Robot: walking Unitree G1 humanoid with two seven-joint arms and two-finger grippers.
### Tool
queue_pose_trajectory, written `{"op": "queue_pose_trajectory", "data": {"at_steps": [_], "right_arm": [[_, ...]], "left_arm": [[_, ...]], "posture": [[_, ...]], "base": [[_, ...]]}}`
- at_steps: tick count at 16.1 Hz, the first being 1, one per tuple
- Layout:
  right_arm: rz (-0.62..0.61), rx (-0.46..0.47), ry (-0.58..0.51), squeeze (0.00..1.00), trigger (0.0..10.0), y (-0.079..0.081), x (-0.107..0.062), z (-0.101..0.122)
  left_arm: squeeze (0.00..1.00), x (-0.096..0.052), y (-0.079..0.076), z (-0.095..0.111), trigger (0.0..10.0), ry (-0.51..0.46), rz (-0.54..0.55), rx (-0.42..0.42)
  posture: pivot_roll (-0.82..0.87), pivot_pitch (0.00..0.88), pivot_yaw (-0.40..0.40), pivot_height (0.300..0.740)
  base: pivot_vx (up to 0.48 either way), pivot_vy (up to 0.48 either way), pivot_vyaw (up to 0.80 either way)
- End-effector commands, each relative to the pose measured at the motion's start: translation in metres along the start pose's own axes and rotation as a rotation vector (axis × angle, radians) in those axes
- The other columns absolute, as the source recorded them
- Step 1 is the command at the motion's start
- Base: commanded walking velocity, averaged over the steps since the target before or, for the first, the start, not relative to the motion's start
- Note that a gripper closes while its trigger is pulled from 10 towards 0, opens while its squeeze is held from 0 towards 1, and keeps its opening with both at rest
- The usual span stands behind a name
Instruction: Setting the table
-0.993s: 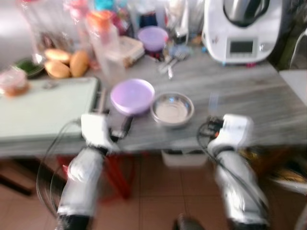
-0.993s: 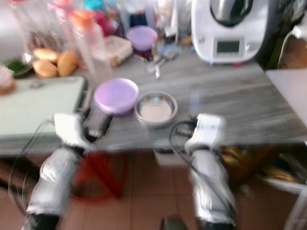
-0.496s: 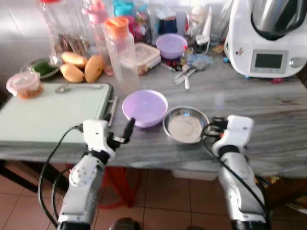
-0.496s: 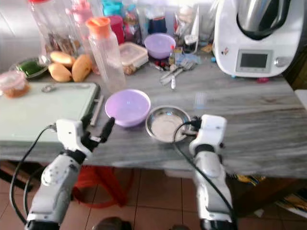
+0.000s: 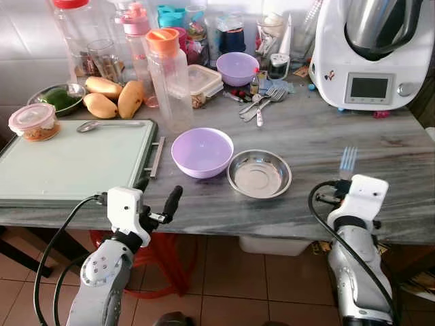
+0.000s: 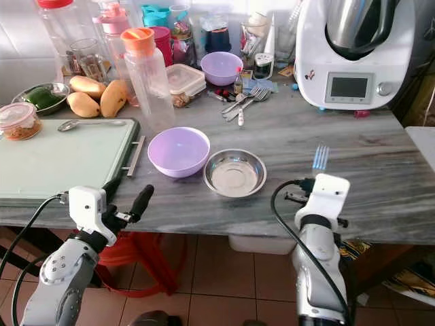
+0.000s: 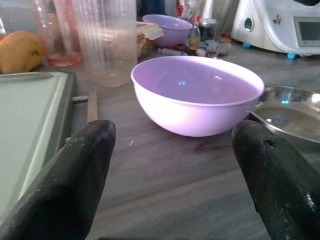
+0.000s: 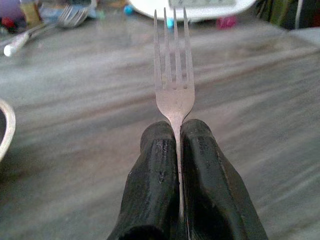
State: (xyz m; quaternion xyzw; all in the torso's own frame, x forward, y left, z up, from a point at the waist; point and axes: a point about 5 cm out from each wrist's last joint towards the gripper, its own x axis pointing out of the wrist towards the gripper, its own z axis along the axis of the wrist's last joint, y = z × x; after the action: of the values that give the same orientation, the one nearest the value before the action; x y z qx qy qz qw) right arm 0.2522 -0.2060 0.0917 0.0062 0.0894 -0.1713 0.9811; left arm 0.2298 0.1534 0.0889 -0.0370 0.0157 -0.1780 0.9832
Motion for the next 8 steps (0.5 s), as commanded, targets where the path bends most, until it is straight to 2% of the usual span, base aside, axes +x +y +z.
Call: {"op": "queue_pose_trajectory", "data": {"at_steps": [1,3,8], "right_arm": [[0.014,0.023,-0.002,0.00,10.0,0.003,0.006,0.004],[0.030,0.044,-0.001,0.00,10.0,0.006,0.015,0.008],[0.075,0.044,0.054,0.00,10.0,0.012,0.025,0.000]], "left_arm": [[0.00,0.000,-0.003,0.003,10.0,-0.001,-0.028,0.004],[0.00,-0.001,-0.003,-0.001,10.0,0.011,-0.025,-0.001],[0.00,-0.001,0.004,-0.018,10.0,0.049,-0.024,-0.011]], "posture": [[-0.03,0.011,0.061,0.740],[-0.03,0.015,0.061,0.740],[-0.02,0.028,0.062,0.740]], "base": [[0.000,0.000,0.00],[0.000,0.000,0.00],[0.000,0.000,0.00]]}}
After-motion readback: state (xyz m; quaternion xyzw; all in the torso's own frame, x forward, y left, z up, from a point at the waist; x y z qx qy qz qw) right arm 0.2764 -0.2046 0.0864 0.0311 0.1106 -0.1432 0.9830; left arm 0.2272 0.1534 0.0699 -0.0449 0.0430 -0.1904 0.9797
